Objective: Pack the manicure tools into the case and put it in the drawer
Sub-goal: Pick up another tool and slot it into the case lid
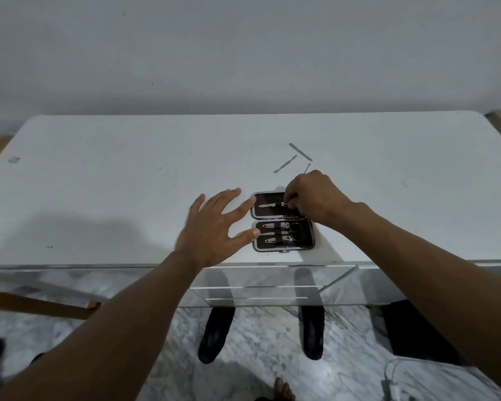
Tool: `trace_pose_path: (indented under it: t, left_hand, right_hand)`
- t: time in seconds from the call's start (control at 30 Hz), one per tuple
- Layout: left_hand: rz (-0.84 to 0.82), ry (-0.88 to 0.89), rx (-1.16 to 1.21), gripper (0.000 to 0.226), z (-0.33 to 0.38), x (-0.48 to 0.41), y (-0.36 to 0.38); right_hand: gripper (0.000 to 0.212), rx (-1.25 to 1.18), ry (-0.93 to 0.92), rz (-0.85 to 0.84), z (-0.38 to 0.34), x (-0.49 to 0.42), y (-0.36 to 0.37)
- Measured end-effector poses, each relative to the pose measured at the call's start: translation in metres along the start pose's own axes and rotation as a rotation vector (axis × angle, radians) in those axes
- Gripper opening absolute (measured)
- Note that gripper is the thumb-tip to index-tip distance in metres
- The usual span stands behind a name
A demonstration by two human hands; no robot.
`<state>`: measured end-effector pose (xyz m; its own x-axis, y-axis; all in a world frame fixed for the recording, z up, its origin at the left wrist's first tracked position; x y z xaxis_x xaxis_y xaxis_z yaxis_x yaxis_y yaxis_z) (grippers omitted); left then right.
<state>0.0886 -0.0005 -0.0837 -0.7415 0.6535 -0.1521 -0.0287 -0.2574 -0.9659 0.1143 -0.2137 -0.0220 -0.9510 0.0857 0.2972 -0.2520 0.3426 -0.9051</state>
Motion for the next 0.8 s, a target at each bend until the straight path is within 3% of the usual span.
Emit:
trace_pose_path:
  t: [0.8]
  left_hand:
    - [0.007, -0.005, -0.007, 0.067, -0.0002, 0.0005, 0.0012]
  right_hand:
    - [0.025, 0.042, -0.04, 0.015, -0.0032, -0.0001, 0.0049]
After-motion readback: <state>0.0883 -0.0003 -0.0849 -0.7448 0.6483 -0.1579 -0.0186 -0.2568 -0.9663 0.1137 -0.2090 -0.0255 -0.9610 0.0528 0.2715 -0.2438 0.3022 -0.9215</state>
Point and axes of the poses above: each hand's wrist, its own x-axis away from the middle knuckle, its own y-axis out of the palm, z = x × y, the point moved 3 cm from there along -x, towards the middle knuckle, and after that the axes turned 14 degrees about y, right-handed, at the moved point
